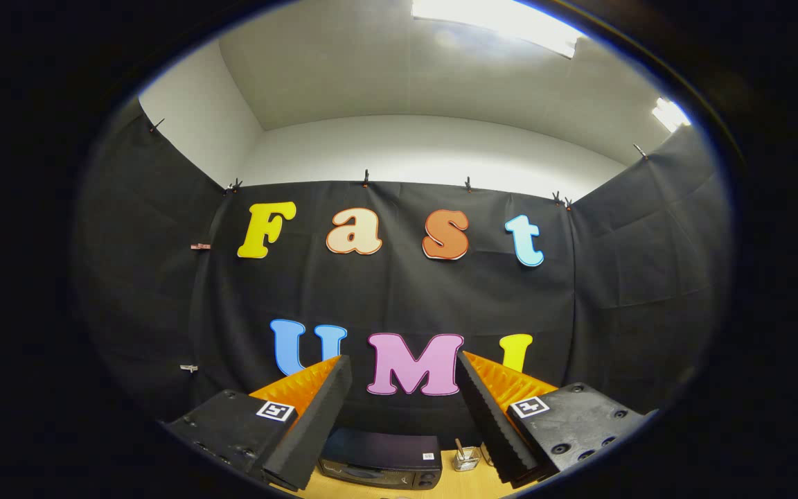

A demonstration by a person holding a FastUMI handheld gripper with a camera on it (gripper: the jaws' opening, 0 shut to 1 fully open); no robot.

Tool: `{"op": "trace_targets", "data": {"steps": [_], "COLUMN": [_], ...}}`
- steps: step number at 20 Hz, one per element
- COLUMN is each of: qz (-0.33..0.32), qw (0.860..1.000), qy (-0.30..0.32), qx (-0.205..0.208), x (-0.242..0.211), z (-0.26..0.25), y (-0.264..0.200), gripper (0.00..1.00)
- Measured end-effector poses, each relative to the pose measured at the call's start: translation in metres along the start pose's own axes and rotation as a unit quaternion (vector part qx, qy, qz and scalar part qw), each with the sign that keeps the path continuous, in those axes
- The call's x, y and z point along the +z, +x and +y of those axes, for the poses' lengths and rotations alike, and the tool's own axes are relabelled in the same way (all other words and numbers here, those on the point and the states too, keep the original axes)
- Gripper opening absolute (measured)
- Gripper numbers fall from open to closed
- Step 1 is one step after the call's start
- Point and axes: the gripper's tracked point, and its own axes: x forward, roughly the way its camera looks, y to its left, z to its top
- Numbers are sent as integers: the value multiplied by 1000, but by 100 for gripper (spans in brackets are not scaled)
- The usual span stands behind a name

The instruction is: Open the toaster oven, put the food inside, and close the toaster oven door.

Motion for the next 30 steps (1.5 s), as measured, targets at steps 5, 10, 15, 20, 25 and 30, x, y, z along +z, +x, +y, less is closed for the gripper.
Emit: {"op": "trace_targets", "data": {"steps": [5,10,15,20,25,30], "qz": [9,23,53,99,157,219], "qw": [1000,999,998,993,985,972], "qy": [-12,7,7,55,70,79], "qx": [8,22,27,30,-11,-44], "x": [-15,-46,-120,-218,-325,-417], "z": [-7,-1,16,41,41,46], "y": [13,40,77,108,117,106], "gripper": [97,97,97,97,98,98]}}
